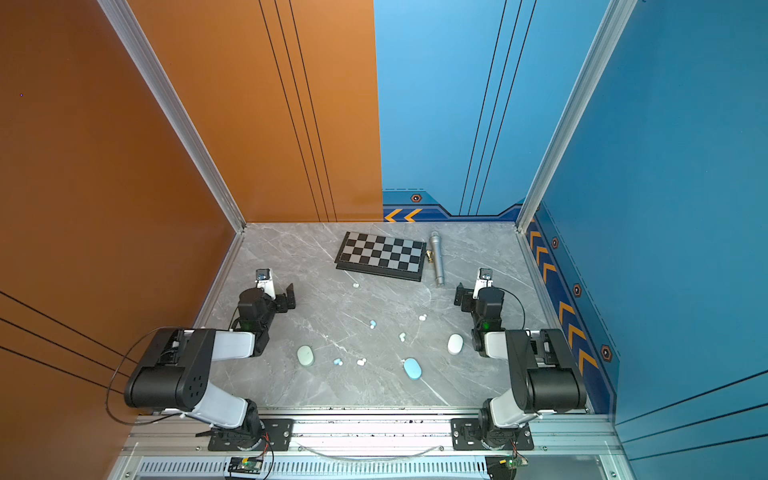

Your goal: Insert the wireless bluetooth earbuds into the charging case

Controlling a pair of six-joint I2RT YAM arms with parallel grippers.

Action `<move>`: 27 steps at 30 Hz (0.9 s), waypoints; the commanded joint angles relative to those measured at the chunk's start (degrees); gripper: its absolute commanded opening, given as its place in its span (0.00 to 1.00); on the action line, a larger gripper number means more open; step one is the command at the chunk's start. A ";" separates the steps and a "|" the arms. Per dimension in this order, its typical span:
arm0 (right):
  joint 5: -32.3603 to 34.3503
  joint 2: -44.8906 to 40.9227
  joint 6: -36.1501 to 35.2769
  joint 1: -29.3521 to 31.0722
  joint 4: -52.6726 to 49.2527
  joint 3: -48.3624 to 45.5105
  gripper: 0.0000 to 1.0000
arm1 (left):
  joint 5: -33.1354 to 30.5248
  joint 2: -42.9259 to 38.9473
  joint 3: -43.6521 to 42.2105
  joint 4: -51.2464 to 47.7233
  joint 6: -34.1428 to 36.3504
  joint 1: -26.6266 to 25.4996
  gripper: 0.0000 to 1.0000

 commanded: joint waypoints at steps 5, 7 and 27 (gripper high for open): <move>1.52 -19.51 22.56 -1.99 -40.87 17.49 1.00 | -1.10 -21.93 6.58 -24.94 -6.69 0.51 0.98; -8.87 -22.30 24.29 -5.40 -49.54 21.64 1.00 | -1.51 -26.29 11.57 -36.83 -12.79 0.84 0.98; -5.83 -22.42 30.34 14.44 -110.67 30.55 0.83 | 22.32 -35.07 24.72 -60.67 -5.83 -14.97 1.00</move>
